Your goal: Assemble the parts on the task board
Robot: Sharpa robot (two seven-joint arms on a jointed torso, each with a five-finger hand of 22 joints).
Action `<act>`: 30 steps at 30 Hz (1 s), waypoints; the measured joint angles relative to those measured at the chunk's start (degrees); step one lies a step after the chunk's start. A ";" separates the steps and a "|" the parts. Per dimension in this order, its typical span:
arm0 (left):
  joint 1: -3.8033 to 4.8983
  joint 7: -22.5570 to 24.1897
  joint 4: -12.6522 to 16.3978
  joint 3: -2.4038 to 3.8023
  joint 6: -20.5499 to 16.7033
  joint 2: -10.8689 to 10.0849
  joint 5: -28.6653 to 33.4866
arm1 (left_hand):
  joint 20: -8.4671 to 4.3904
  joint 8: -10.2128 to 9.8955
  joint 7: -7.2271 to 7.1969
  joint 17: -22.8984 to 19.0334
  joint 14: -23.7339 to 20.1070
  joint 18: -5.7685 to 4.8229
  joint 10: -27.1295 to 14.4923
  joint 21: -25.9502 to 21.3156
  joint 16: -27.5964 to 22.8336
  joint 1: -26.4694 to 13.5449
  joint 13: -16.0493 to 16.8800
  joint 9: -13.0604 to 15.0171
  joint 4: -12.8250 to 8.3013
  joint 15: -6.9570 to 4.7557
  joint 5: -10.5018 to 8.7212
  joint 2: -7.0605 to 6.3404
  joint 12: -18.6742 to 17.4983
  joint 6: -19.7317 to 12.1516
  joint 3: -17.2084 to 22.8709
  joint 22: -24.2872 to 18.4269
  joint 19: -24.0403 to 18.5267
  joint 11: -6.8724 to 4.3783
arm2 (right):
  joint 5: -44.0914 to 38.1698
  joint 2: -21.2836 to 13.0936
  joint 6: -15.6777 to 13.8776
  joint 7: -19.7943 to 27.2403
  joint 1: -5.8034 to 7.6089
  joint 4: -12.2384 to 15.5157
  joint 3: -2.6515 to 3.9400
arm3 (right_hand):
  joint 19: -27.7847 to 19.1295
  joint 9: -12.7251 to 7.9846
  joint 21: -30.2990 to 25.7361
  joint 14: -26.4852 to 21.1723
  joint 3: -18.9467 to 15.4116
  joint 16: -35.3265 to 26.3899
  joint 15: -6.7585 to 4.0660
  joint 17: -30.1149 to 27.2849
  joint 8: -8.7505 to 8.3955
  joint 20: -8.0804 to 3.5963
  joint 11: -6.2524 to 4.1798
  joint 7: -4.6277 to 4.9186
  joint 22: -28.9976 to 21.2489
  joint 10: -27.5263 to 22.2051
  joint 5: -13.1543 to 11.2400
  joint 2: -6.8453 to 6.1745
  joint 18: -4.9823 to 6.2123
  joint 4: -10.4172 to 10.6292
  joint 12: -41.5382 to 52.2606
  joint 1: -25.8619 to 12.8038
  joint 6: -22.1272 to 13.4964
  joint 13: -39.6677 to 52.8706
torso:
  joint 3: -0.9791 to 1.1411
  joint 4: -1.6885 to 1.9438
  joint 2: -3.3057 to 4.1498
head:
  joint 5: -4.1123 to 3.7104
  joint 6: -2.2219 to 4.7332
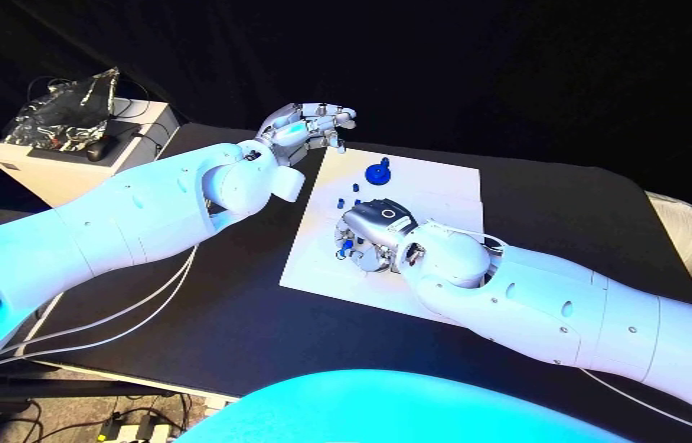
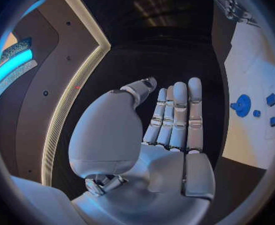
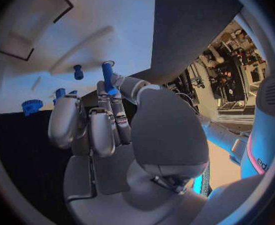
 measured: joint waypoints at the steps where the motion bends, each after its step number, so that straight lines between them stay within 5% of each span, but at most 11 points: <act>1: 0.00 0.00 0.00 -0.01 0.00 0.00 0.00 | 0.00 0.00 0.00 0.00 0.00 0.00 0.00 0.00 0.00 0.00 0.00 0.00 0.00 0.00 0.00 0.00 0.00 0.00 0.00 0.00 0.00 0.00 | -0.01 0.02 0.01 0.00 -0.03 -0.01 0.00 | 0.00 0.00 0.00 0.00 0.00 0.00 0.00 0.00 0.00 0.00 0.00 0.00 0.00 0.00 0.00 0.00 0.00 0.00 0.00 0.00 0.00 0.00 | 0.00 0.00 0.00 | 0.01 0.00; 25: 0.00 -0.12 0.00 0.00 0.03 -0.01 0.00 | 0.00 0.00 0.00 0.00 0.00 0.00 0.00 0.00 0.00 0.00 0.01 0.00 0.00 0.00 0.00 0.00 0.00 0.00 0.00 0.01 0.00 0.00 | -0.71 1.45 0.54 -0.12 -0.73 -1.89 -0.19 | 0.00 0.12 -0.32 0.00 -0.01 0.00 0.00 -0.46 0.00 0.00 -0.01 0.00 -0.02 -0.01 -0.04 0.00 0.00 -0.01 0.00 0.00 0.00 0.00 | -0.04 0.06 0.02 | 0.31 0.01; 30: 0.00 -0.16 0.00 0.00 0.05 0.02 0.00 | 0.00 0.00 0.00 0.00 0.00 0.00 0.00 0.00 0.00 0.00 -0.01 0.00 0.00 0.00 0.00 0.00 0.00 0.00 0.00 0.01 0.00 0.00 | -0.92 1.66 0.69 0.01 -0.73 -2.12 -0.23 | 0.00 0.28 -0.76 0.00 -0.01 0.00 0.00 -0.80 -0.01 0.00 -0.03 0.43 -0.02 -0.03 1.81 0.02 0.00 -0.02 -0.63 -0.02 -0.43 0.00 | -0.03 0.02 0.01 | 0.33 0.01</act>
